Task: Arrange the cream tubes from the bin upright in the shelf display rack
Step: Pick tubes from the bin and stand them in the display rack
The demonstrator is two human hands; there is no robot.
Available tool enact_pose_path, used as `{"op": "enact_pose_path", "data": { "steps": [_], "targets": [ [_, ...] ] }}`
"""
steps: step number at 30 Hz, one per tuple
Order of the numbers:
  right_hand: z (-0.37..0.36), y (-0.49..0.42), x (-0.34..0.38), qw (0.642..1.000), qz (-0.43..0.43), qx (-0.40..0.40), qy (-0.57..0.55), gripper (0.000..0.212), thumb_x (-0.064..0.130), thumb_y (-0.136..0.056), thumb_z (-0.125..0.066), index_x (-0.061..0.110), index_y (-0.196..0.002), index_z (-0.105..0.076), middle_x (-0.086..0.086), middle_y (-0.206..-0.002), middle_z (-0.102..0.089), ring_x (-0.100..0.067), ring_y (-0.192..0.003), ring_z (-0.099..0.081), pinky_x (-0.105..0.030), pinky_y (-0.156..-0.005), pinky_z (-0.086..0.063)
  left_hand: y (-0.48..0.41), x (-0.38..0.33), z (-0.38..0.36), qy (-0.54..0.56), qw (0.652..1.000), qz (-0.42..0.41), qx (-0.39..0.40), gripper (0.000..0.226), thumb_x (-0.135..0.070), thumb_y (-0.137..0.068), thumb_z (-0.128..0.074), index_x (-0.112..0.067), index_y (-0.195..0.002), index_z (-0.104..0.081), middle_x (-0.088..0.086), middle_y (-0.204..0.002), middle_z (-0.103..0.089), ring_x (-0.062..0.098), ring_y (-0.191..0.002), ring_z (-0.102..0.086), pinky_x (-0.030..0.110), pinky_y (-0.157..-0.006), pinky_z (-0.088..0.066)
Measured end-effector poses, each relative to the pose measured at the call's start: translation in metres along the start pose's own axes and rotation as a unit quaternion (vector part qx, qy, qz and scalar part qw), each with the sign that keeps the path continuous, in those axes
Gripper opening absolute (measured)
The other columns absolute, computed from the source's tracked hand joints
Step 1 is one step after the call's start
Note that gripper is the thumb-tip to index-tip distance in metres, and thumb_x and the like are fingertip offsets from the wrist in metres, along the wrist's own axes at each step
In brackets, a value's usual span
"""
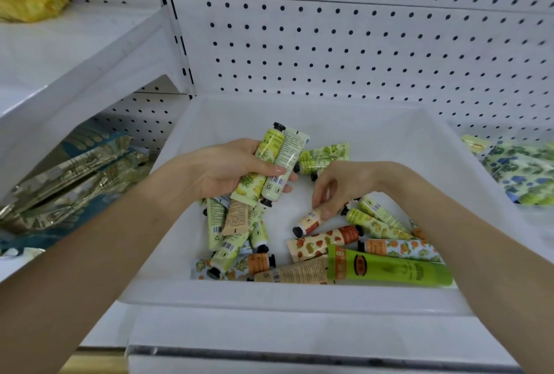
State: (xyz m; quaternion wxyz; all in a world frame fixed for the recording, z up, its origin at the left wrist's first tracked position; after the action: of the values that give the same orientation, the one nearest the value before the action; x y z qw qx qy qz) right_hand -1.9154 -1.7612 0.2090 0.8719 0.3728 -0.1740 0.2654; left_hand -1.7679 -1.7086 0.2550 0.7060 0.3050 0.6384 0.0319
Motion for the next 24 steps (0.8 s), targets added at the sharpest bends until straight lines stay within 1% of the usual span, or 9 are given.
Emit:
{"op": "enact_pose_path", "data": {
  "steps": [4, 6, 7, 9, 11, 13, 17, 20, 24],
  "targets": [
    [-0.005, -0.007, 0.004, 0.999, 0.017, -0.008, 0.028, 0.019, 0.024, -0.069, -0.083, 0.025, -0.083, -0.07, -0.002, -0.09, -0.069, -0.016, -0.084, -0.059, -0.037, -0.079, -0.05, -0.001, 0.001, 0.001, 0.002, 1.0, 0.014, -0.01, 0.033, -0.004, -0.089, -0.059, -0.007, -0.121, -0.058, 0.009, -0.11, -0.071, 0.023, -0.102, -0.068, 0.05, -0.094, -0.05],
    [-0.009, -0.008, 0.007, 0.999, 0.019, -0.002, 0.031, 0.02, 0.025, -0.071, -0.082, 0.025, -0.082, -0.066, 0.0, -0.093, -0.065, -0.018, -0.09, -0.059, -0.039, -0.084, -0.05, -0.001, 0.002, 0.002, -0.003, 1.0, 0.015, -0.014, 0.032, -0.005, -0.089, -0.058, -0.007, -0.121, -0.059, 0.008, -0.11, -0.071, 0.023, -0.101, -0.068, 0.049, -0.093, -0.051],
    [-0.011, -0.009, 0.008, 0.999, 0.016, 0.001, 0.033, 0.021, 0.026, -0.073, -0.081, 0.024, -0.085, -0.064, 0.0, -0.097, -0.063, -0.02, -0.095, -0.058, -0.038, -0.087, -0.049, -0.002, 0.002, 0.002, -0.006, 1.0, 0.014, -0.016, 0.031, -0.006, -0.089, -0.058, -0.007, -0.12, -0.059, 0.007, -0.11, -0.071, 0.022, -0.101, -0.069, 0.048, -0.091, -0.052],
    [-0.012, -0.009, 0.009, 0.999, 0.009, 0.0, 0.032, 0.027, 0.03, -0.076, -0.077, 0.019, -0.094, -0.06, -0.001, -0.103, -0.06, -0.021, -0.102, -0.056, -0.031, -0.088, -0.048, -0.002, 0.002, 0.005, -0.005, 1.0, 0.012, -0.024, 0.03, -0.006, -0.09, -0.058, -0.009, -0.119, -0.059, 0.006, -0.11, -0.071, 0.022, -0.101, -0.068, 0.045, -0.087, -0.054],
    [-0.007, -0.006, 0.014, 1.0, 0.017, -0.009, 0.014, 0.027, 0.03, -0.08, -0.074, 0.016, -0.097, -0.058, 0.001, -0.099, -0.06, -0.018, -0.096, -0.057, -0.032, -0.085, -0.048, -0.001, 0.001, 0.009, -0.005, 0.999, 0.007, -0.04, 0.029, -0.007, -0.09, -0.058, -0.01, -0.119, -0.06, 0.006, -0.11, -0.072, 0.022, -0.104, -0.067, 0.045, -0.089, -0.053],
    [0.001, 0.0, 0.019, 0.999, 0.033, -0.021, -0.022, 0.021, 0.028, -0.083, -0.071, 0.015, -0.093, -0.059, 0.003, -0.088, -0.061, -0.013, -0.082, -0.057, -0.034, -0.078, -0.051, 0.0, -0.001, 0.014, 0.002, 0.998, 0.002, -0.062, 0.028, -0.007, -0.09, -0.058, -0.01, -0.118, -0.061, 0.006, -0.108, -0.072, 0.023, -0.103, -0.067, 0.045, -0.089, -0.053],
    [0.016, 0.019, 0.022, 0.993, 0.047, -0.051, -0.096, 0.019, 0.031, -0.083, -0.07, 0.016, -0.093, -0.064, 0.003, -0.083, -0.066, -0.01, -0.071, -0.058, -0.018, -0.06, -0.046, 0.0, -0.003, 0.02, 0.033, 0.995, -0.002, -0.093, 0.029, -0.006, -0.089, -0.059, -0.009, -0.118, -0.06, 0.008, -0.105, -0.073, 0.022, -0.097, -0.07, 0.042, -0.083, -0.056],
    [0.02, 0.031, 0.024, 0.986, 0.049, -0.042, -0.152, 0.021, 0.026, -0.083, -0.071, 0.013, -0.099, -0.067, 0.0, -0.09, -0.07, -0.008, -0.071, -0.065, -0.019, -0.059, -0.049, 0.001, -0.004, 0.02, 0.04, 0.995, -0.001, -0.096, 0.029, -0.007, -0.09, -0.059, -0.009, -0.119, -0.06, 0.006, -0.103, -0.073, 0.02, -0.094, -0.071, 0.039, -0.079, -0.058],
    [0.024, 0.039, 0.032, 0.97, 0.073, 0.0, -0.231, 0.021, 0.008, -0.086, -0.066, 0.009, -0.107, -0.067, -0.001, -0.095, -0.07, -0.011, -0.079, -0.068, -0.018, -0.066, -0.051, 0.002, -0.003, 0.018, 0.028, 0.996, 0.01, -0.086, 0.026, -0.008, -0.09, -0.058, -0.008, -0.116, -0.062, 0.007, -0.103, -0.073, 0.022, -0.097, -0.07, 0.043, -0.087, -0.055]
  ]
}}
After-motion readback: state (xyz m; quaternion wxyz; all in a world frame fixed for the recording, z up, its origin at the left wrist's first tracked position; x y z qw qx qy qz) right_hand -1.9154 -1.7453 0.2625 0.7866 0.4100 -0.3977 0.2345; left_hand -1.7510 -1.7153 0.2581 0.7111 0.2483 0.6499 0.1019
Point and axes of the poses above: each hand's wrist, its own y-axis away from the middle knuckle, its own z-axis out of the back of the hand, x = y × z, the point moved 7 cm from there along -y, towards the middle knuckle
